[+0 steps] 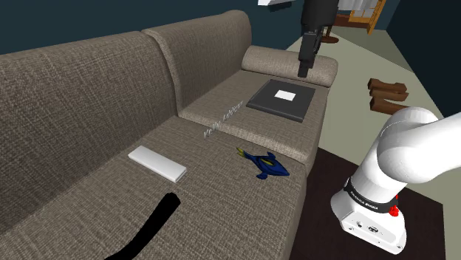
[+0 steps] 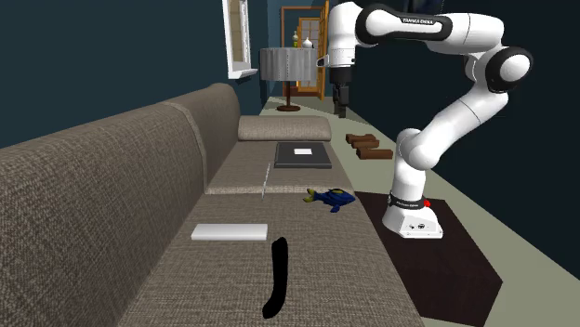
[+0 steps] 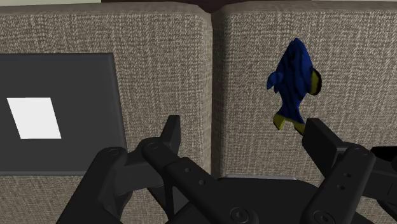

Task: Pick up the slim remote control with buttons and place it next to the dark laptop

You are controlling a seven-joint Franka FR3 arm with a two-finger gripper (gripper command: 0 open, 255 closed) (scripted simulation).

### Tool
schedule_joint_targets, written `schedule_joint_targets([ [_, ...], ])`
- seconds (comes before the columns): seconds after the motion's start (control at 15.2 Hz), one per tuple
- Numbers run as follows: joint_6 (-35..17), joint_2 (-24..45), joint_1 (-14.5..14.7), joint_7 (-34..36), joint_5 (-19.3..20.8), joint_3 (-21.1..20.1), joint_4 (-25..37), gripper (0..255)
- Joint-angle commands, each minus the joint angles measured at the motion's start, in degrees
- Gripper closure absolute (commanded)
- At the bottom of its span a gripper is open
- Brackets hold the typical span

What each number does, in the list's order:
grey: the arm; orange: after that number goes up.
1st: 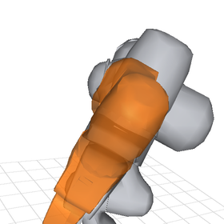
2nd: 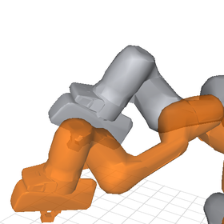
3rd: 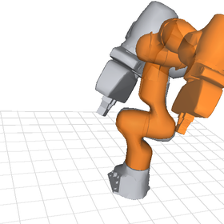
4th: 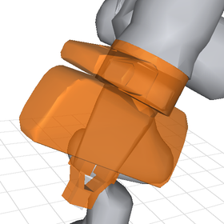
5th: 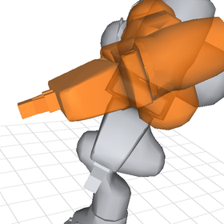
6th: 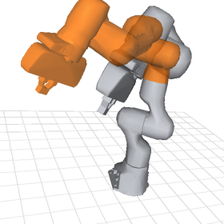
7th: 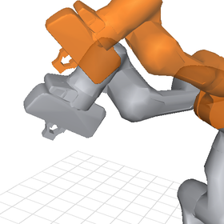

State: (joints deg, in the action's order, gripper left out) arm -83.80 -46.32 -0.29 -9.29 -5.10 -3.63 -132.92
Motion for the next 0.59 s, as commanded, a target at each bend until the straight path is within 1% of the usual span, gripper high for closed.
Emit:
schedule_joint_targets([
  [0.0, 0.0, 0.0, 0.0, 0.0, 0.0, 0.0, 0.0, 0],
  [0.53, -11.6, 10.2, 1.7, 7.2, -4.0, -8.2, -0.2, 0],
])
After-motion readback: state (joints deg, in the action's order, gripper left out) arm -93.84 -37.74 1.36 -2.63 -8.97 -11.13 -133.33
